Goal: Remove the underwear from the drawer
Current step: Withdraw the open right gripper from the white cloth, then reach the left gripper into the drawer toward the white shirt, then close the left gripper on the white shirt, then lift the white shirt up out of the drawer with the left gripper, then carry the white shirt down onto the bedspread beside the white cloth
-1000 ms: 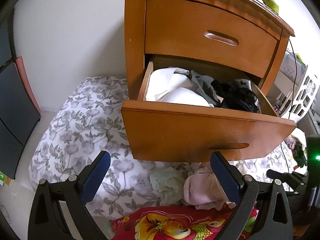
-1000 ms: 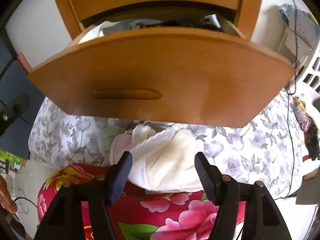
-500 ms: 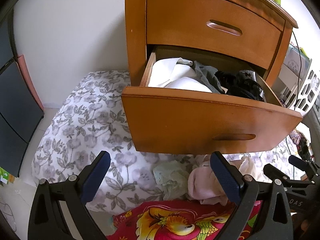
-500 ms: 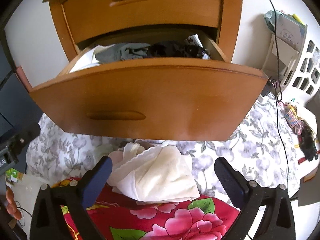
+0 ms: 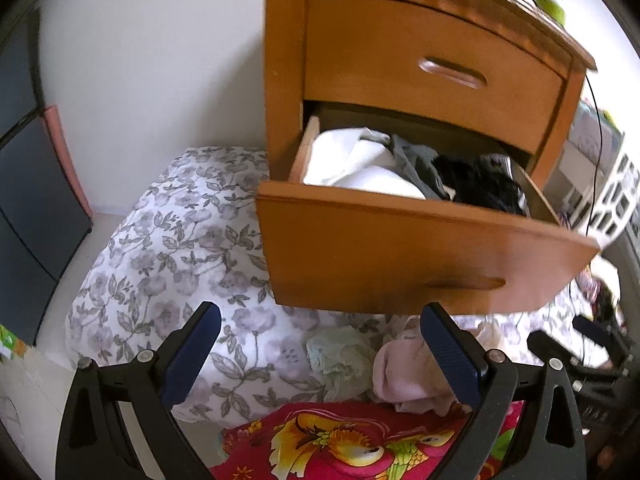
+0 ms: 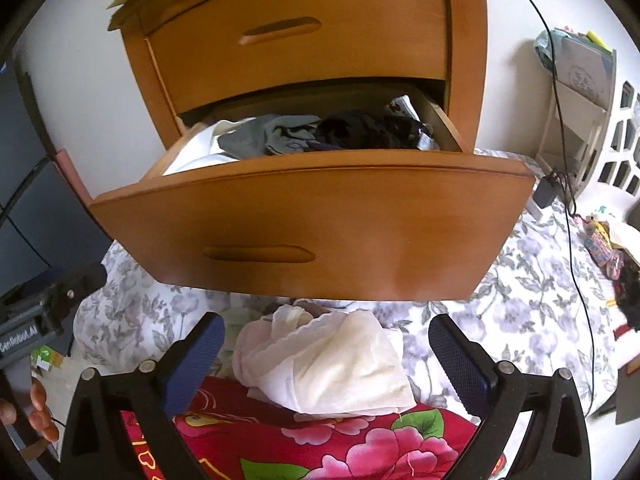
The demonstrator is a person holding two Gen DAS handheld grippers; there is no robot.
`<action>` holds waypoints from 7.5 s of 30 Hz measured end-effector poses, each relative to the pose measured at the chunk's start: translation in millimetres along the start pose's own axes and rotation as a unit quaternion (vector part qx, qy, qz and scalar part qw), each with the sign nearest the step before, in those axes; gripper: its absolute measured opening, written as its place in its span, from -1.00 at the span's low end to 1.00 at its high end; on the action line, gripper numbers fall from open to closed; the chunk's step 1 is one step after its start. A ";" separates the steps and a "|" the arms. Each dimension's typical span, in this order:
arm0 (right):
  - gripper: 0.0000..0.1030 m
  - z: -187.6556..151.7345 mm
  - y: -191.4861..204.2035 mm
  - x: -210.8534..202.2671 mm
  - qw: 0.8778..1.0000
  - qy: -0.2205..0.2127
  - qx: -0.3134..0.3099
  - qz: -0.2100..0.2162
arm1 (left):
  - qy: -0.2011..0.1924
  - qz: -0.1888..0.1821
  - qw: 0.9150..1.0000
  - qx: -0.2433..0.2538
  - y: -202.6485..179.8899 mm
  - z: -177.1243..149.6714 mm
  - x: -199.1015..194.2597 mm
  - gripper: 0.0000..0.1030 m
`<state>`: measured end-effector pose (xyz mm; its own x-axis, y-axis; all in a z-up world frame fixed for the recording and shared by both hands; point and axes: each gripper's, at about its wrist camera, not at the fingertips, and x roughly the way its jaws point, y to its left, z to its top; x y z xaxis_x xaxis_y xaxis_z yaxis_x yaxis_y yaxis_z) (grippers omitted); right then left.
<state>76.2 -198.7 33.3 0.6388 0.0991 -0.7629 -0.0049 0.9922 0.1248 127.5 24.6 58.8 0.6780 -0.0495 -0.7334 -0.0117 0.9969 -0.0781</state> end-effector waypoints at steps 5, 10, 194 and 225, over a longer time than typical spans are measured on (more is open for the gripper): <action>1.00 -0.4 1.0 -3.0 1.000 -0.011 -0.009 0.010 | -0.015 0.002 1.000 -0.001 0.1 10.1 -10.8 0.94; 1.00 -0.2 -0.6 -6.6 1.000 -0.021 -0.014 0.000 | -0.023 -0.018 1.000 0.008 -1.5 25.1 -18.6 0.94; 1.00 -17.2 -21.9 -93.9 0.995 -0.086 0.052 -0.007 | -0.194 -0.171 0.962 0.089 -30.5 83.0 -247.2 -0.60; 1.00 -21.9 -36.4 -83.4 0.995 -0.070 0.065 -0.018 | 0.103 -0.157 0.978 0.091 -113.2 -38.5 20.8 -0.59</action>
<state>6.3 -241.4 78.6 0.7376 0.0425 -0.6739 0.1146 0.9757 0.1869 114.6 -91.7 26.4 0.4646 -0.3466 -0.8149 0.3168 0.9244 -0.2126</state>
